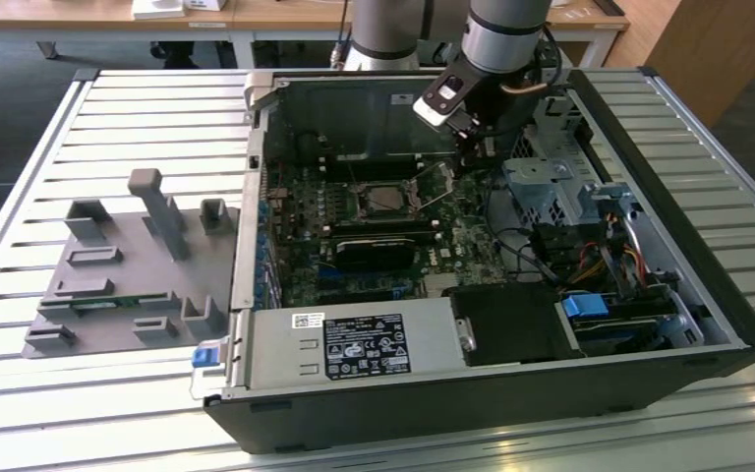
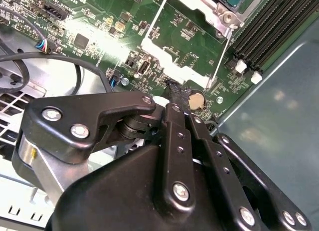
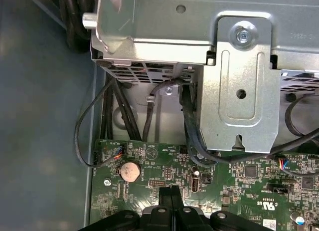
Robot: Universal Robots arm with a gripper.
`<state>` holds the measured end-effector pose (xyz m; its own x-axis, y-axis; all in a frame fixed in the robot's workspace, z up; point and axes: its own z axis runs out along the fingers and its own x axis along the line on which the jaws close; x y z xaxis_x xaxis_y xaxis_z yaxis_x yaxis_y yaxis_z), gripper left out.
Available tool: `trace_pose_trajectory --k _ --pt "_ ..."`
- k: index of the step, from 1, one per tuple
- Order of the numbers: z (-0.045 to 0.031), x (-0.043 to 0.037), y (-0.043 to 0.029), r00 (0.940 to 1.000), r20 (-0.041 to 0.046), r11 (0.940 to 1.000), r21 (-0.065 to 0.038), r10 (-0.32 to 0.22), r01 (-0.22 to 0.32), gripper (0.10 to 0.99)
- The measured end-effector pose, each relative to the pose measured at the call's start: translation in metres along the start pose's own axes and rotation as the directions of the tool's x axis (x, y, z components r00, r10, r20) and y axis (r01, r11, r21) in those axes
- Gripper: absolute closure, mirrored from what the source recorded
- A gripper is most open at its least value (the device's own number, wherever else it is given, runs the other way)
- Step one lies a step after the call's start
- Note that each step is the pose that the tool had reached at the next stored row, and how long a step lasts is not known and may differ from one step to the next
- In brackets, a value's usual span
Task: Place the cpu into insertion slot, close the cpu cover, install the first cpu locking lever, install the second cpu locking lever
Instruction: 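Close the cpu cover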
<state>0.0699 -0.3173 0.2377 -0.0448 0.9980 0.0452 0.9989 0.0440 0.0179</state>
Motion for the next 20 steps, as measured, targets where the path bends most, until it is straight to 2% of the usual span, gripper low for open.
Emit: trace_pose_trajectory --k 8,20 --pt "0.0003 -0.0021 -0.0004 1.0 0.0004 1.0 0.001 0.0 0.0 0.98" --pt "0.0002 -0.0014 -0.0178 1.0 0.0006 1.0 0.001 0.0 0.0 0.98"
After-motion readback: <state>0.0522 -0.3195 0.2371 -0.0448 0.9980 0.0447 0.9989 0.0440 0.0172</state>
